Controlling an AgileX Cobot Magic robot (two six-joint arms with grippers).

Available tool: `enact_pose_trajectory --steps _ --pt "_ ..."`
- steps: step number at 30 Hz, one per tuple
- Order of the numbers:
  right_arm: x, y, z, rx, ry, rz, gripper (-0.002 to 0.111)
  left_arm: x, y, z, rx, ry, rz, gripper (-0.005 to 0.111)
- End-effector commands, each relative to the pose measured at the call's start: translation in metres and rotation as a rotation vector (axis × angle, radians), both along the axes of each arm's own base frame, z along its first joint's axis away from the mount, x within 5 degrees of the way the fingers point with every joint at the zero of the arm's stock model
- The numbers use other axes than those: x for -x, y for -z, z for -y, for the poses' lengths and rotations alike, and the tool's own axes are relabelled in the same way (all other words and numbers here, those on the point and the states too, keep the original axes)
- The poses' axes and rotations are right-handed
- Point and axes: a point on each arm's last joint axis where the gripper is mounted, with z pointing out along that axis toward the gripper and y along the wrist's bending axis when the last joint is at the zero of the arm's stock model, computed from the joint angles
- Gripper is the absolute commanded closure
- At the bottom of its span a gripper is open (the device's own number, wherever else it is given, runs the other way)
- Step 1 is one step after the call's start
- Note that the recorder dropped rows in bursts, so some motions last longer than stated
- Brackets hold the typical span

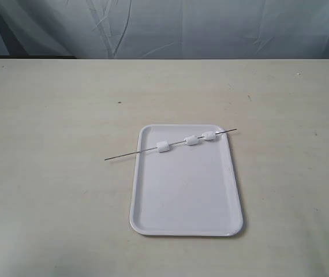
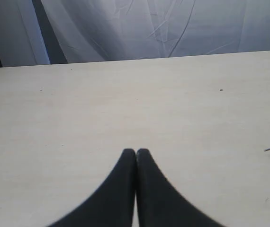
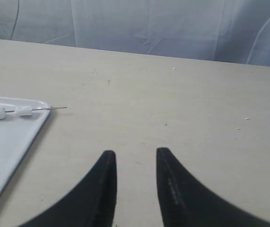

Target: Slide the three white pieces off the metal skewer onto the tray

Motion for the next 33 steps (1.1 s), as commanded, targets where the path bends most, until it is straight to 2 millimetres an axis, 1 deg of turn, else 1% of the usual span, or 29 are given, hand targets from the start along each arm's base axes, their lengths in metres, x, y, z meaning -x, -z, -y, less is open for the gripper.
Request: enact_pose_trajectory --steps 1,13,17,19,21,24,26,29,33 --pt "0.000 0.000 0.000 0.004 0.005 0.008 0.079 0.000 0.001 0.000 0.010 0.001 0.007 0.107" --pt "0.000 0.000 0.000 0.004 0.005 0.008 0.079 0.000 0.000 0.000 0.004 0.000 0.011 0.107" --pt "0.000 -0.002 0.000 0.004 0.005 0.028 0.079 0.000 0.000 -0.002 -0.073 -0.006 0.016 0.107" --pt "-0.002 -0.008 0.000 -0.015 0.004 0.095 0.079 -0.001 -0.005 -0.003 -0.146 -0.008 0.076 0.107" --pt "-0.003 -0.018 0.000 -0.027 0.003 0.208 0.079 -0.002 -0.017 -0.002 -0.141 0.002 0.203 0.107" --pt "-0.002 -0.038 0.000 -0.055 0.005 0.428 0.079 -0.001 -0.035 0.001 -0.133 0.018 0.405 0.107" --pt "0.000 -0.049 0.001 -0.080 0.009 0.552 0.079 0.001 -0.043 0.002 -0.130 0.025 0.498 0.107" --pt "0.003 -0.058 0.001 -0.086 0.011 0.650 0.079 0.003 -0.048 0.003 -0.128 0.030 0.559 0.107" --pt "0.004 -0.061 0.001 -0.088 0.011 0.689 0.079 0.003 -0.048 0.003 -0.128 0.030 0.562 0.107"
